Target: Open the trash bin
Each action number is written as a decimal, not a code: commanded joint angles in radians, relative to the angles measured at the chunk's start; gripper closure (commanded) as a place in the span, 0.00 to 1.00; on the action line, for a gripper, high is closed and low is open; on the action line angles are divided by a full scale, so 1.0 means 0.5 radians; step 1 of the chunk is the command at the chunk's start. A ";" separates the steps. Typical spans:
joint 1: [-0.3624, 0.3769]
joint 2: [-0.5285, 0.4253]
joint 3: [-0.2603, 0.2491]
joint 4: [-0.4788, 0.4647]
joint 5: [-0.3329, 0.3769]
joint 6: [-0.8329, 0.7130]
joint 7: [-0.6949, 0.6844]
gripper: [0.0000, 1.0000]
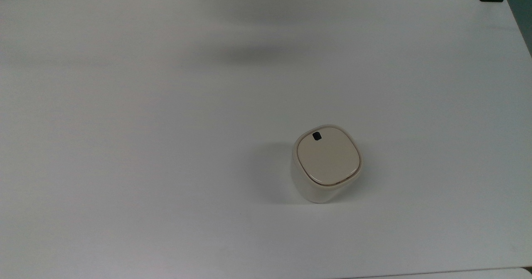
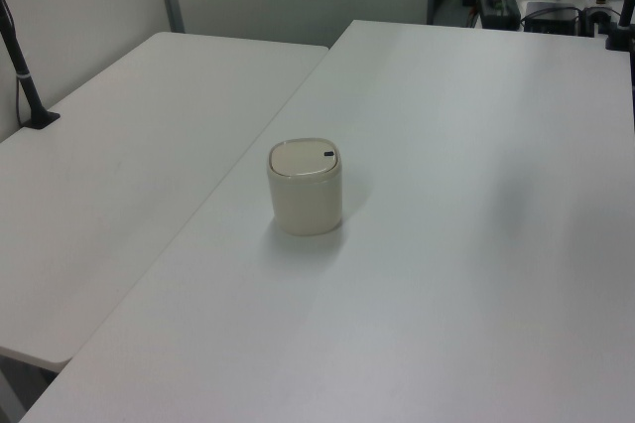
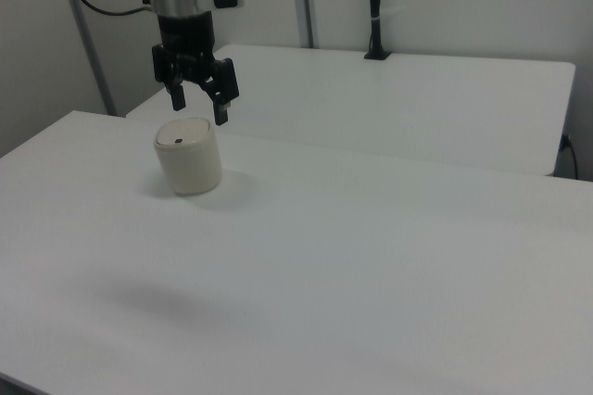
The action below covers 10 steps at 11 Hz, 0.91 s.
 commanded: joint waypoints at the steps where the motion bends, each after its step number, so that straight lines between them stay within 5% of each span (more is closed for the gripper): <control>1: 0.006 -0.028 -0.004 -0.032 0.046 0.038 -0.027 0.00; 3: 0.018 -0.025 0.017 -0.075 0.040 0.041 -0.082 0.06; 6: 0.101 0.018 0.020 -0.124 0.037 0.081 -0.110 0.88; 7: 0.153 0.063 0.020 -0.131 0.028 0.190 -0.146 1.00; 10: 0.257 0.223 0.017 -0.106 0.064 0.418 -0.469 1.00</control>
